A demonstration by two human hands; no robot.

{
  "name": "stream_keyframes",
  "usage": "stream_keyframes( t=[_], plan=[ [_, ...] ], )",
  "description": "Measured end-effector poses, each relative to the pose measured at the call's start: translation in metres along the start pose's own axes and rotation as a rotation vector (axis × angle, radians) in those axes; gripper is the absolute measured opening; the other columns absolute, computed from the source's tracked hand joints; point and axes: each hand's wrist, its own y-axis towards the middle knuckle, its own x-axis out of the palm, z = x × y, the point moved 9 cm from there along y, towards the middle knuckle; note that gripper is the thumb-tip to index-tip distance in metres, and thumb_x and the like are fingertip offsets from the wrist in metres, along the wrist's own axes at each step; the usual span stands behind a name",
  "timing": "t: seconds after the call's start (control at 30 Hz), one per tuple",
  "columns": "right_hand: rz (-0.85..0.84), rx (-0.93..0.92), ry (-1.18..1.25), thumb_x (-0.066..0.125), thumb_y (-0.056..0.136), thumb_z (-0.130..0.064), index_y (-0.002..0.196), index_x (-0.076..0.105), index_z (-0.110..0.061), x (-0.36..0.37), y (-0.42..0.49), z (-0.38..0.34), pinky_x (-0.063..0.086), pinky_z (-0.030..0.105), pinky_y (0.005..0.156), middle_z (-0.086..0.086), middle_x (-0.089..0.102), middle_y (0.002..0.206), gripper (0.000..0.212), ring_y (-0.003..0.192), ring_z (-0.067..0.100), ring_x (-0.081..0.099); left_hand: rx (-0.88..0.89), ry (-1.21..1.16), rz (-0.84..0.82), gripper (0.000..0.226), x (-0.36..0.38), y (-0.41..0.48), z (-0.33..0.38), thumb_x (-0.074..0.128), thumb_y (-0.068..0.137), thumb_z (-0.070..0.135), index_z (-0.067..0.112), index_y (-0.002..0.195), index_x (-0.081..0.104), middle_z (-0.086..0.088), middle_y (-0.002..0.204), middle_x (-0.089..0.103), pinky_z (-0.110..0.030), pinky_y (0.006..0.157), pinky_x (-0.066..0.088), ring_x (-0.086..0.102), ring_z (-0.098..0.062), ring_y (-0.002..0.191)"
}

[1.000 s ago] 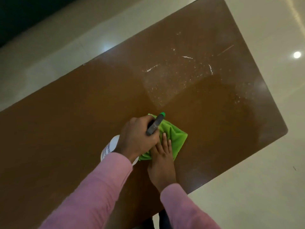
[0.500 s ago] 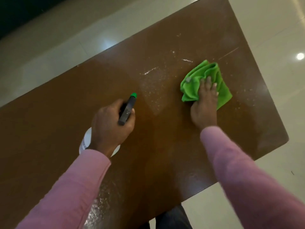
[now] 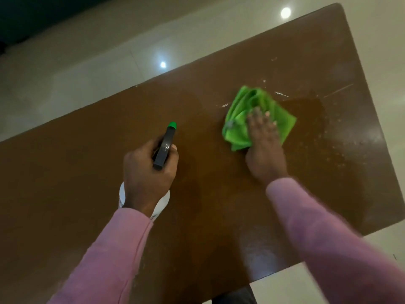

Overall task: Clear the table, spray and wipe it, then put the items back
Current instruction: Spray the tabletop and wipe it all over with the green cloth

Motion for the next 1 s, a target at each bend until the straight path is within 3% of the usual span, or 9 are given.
stream_keyframes(
  t=[0.1,0.2,0.33,0.4,0.47,0.63,0.73,0.9,1.0],
  plan=[
    [0.067,0.243,0.023,0.043,0.079,0.003,0.150,0.020,-0.006,-0.039,0.053,0.049,0.003,0.048,0.119,0.016,0.008,0.159,0.076,0.145,0.041,0.003,-0.026,-0.037,0.030,0.024,-0.007,0.001,-0.003,0.059,0.090,0.030,0.039,0.069,0.051,0.021,0.061,0.058,-0.007,0.044,0.030,0.053,-0.008,0.050],
    [0.127,0.322,0.044,0.044,0.078,0.001,0.150,0.018,-0.006,-0.022,0.058,0.003,0.001,0.046,0.118,0.014,0.006,0.160,0.077,0.145,0.040,0.000,-0.058,-0.063,0.046,0.020,-0.012,0.000,-0.006,0.059,0.089,0.032,0.035,0.071,0.053,0.023,0.062,0.058,-0.007,0.045,0.032,0.054,-0.007,0.051],
    [-0.106,-0.199,0.095,0.046,0.080,-0.002,0.152,0.017,-0.018,0.061,0.003,-0.138,-0.007,0.043,0.119,0.001,0.004,0.161,0.079,0.146,0.024,-0.012,-0.041,-0.060,0.059,0.015,-0.016,-0.001,-0.003,0.061,0.088,0.028,0.032,0.075,0.055,0.025,0.063,0.058,-0.006,0.044,0.029,0.052,-0.003,0.048],
    [-0.228,-0.436,0.009,0.049,0.083,-0.005,0.152,0.016,-0.021,0.070,-0.011,-0.152,-0.006,0.040,0.120,-0.002,0.005,0.161,0.078,0.145,0.019,-0.011,-0.040,-0.065,0.065,0.014,-0.018,-0.002,-0.005,0.060,0.088,0.030,0.033,0.076,0.055,0.023,0.064,0.059,-0.006,0.044,0.027,0.052,-0.005,0.048],
    [-0.222,-0.514,-0.067,0.050,0.079,-0.001,0.151,0.020,-0.019,0.048,0.009,-0.123,-0.005,0.038,0.119,0.003,0.012,0.160,0.080,0.146,0.021,-0.001,-0.039,-0.075,0.076,0.017,-0.020,-0.003,-0.007,0.059,0.088,0.033,0.036,0.073,0.052,0.019,0.061,0.057,-0.008,0.044,0.026,0.050,-0.010,0.046],
    [0.034,0.102,-0.037,0.043,0.084,0.001,0.151,0.019,-0.011,-0.040,0.107,-0.008,0.003,0.046,0.119,0.013,0.008,0.160,0.072,0.146,0.038,0.002,-0.033,-0.130,0.049,0.020,-0.016,-0.010,-0.006,0.058,0.089,0.038,0.020,0.090,0.067,0.025,0.058,0.050,-0.003,0.048,0.033,0.056,0.000,0.055],
    [0.057,0.204,-0.067,0.043,0.083,-0.004,0.151,0.018,-0.008,-0.024,0.121,-0.041,0.003,0.047,0.117,0.013,0.006,0.160,0.072,0.145,0.041,0.002,-0.032,-0.106,0.033,0.029,-0.015,-0.010,-0.005,0.057,0.089,0.041,0.017,0.099,0.070,0.025,0.062,0.051,-0.003,0.048,0.033,0.056,0.001,0.056],
    [-0.228,-0.455,-0.195,0.046,0.089,-0.028,0.152,0.011,-0.019,0.075,0.082,-0.198,-0.007,0.042,0.116,0.003,0.000,0.161,0.073,0.147,0.033,-0.004,-0.020,-0.070,0.075,0.022,-0.024,-0.010,-0.010,0.060,0.088,0.035,0.020,0.100,0.070,0.024,0.059,0.049,-0.003,0.050,0.028,0.052,0.003,0.053],
    [-0.302,-0.702,-0.202,0.045,0.090,-0.020,0.151,0.021,-0.019,0.072,0.074,-0.203,-0.005,0.038,0.117,0.002,0.010,0.161,0.065,0.148,0.026,0.003,-0.037,-0.096,0.114,0.022,-0.028,-0.012,-0.016,0.059,0.090,0.035,0.021,0.102,0.071,0.019,0.060,0.052,-0.009,0.049,0.030,0.052,-0.004,0.051]
  ],
)
